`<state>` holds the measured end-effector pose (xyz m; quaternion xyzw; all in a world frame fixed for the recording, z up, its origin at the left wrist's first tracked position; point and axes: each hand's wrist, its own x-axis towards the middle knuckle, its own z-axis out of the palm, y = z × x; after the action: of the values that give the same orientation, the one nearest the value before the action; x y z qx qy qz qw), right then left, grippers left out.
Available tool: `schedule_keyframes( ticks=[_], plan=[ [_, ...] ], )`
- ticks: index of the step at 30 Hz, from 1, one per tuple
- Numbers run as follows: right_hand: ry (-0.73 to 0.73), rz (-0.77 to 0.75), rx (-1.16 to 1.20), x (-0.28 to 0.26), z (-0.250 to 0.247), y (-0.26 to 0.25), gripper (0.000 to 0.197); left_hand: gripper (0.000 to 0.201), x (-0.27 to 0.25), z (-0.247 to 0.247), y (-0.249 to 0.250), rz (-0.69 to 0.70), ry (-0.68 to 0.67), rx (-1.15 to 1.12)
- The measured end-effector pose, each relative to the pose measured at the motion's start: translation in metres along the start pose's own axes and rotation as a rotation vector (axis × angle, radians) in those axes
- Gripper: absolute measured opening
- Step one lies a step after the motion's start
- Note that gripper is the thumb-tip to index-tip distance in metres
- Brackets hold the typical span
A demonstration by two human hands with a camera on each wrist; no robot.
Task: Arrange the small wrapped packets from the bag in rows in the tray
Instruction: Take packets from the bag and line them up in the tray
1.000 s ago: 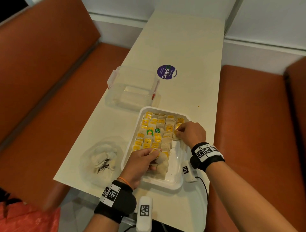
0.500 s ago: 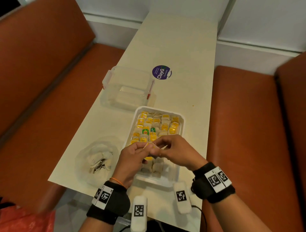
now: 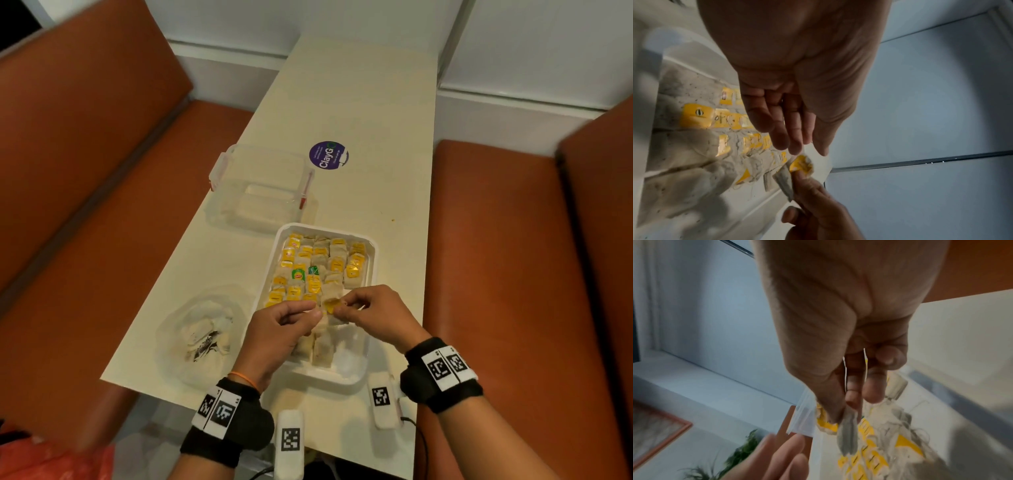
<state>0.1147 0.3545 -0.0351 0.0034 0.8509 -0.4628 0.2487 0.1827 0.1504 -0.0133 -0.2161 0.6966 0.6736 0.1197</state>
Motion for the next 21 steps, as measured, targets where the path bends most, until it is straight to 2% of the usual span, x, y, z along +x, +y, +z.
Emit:
schedule_keyframes(
  ticks=[2, 6, 10, 13, 17, 21],
  plan=[
    [0.043, 0.059, -0.058, 0.013, -0.003, 0.008, 0.009, 0.022, 0.001, 0.000, -0.003, -0.006, 0.015, 0.006],
    [0.146, 0.086, -0.397, 0.039, -0.008, 0.012, 0.006, 0.015, 0.004, -0.010, -0.012, -0.021, 0.045, 0.026],
    [0.211, 0.001, -0.699, 0.056, -0.006, 0.011, 0.018, 0.010, 0.003, -0.024, -0.022, -0.049, 0.099, -0.004],
    [0.238, -0.053, -0.805, 0.065, -0.005, 0.011, 0.021, 0.010, 0.003, -0.033, -0.027, -0.060, 0.120, -0.016],
    [0.227, -0.049, -0.908, 0.070, 0.000, 0.012, 0.032, 0.011, 0.002, -0.047, -0.030, -0.047, 0.150, 0.008],
    [0.273, -0.039, -0.921, 0.074, 0.003, 0.013, 0.040, 0.011, 0.005, -0.077, -0.042, -0.051, 0.284, 0.055]
  ],
)
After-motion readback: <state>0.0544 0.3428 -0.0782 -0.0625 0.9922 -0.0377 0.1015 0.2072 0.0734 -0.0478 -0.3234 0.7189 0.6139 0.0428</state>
